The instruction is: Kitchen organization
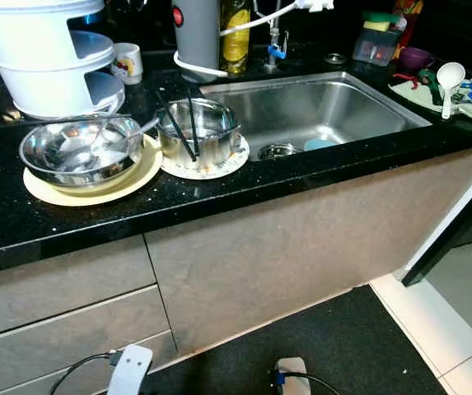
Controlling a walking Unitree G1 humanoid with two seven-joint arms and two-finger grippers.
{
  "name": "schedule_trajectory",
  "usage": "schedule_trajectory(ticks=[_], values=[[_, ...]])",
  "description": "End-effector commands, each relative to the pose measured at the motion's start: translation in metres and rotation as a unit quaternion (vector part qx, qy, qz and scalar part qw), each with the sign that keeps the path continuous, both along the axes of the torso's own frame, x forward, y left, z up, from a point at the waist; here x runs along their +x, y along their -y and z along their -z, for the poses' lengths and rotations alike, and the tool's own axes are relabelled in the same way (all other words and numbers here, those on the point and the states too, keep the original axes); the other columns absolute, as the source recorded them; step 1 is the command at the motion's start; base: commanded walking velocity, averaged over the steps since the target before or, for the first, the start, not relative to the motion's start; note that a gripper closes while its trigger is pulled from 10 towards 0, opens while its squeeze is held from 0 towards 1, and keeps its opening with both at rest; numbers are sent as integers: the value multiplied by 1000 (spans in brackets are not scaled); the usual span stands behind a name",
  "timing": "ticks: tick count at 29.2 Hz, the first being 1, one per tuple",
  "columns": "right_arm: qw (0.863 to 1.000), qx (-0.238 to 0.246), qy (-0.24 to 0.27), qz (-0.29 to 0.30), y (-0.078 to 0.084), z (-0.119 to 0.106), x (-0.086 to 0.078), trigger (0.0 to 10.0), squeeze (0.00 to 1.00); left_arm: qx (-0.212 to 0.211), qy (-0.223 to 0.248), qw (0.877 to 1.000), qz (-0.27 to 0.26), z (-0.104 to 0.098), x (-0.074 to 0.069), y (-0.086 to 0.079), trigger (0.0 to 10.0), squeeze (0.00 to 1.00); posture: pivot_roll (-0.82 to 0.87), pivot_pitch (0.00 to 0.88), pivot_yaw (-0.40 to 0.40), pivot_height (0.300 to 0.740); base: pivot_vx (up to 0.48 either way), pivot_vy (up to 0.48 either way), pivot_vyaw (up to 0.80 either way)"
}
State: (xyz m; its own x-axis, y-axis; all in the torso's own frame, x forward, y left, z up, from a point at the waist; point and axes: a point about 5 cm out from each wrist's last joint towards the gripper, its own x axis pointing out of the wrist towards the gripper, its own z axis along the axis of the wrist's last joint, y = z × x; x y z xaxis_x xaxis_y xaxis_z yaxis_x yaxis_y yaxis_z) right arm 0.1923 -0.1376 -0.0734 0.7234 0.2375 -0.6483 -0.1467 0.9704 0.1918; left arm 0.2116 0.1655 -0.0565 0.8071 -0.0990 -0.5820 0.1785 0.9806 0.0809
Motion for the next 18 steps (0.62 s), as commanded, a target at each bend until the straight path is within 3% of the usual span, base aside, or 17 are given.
schedule_trajectory(ticks=[1, 10, 18], values=[[998, -41, -33, 31, 26, 10, -18, 10000, 0, 10, 15, 999, -29, 1, -5, -6, 10000, 0, -49, 128, -49, 740, 0, 0, 0], [998, -41, -34, 27, 25, 10, -18, 10000, 0, -30, 58, 993, -98, -10, 4, -17, 10000, 0, -37, 125, -48, 740, 0, 0, 0], [998, -41, -27, 35, 24, 7, -12, 10000, 0, -35, 38, 996, -71, -7, 5, -5, 10000, 0, -45, 127, -47, 740, 0, 0, 0]])
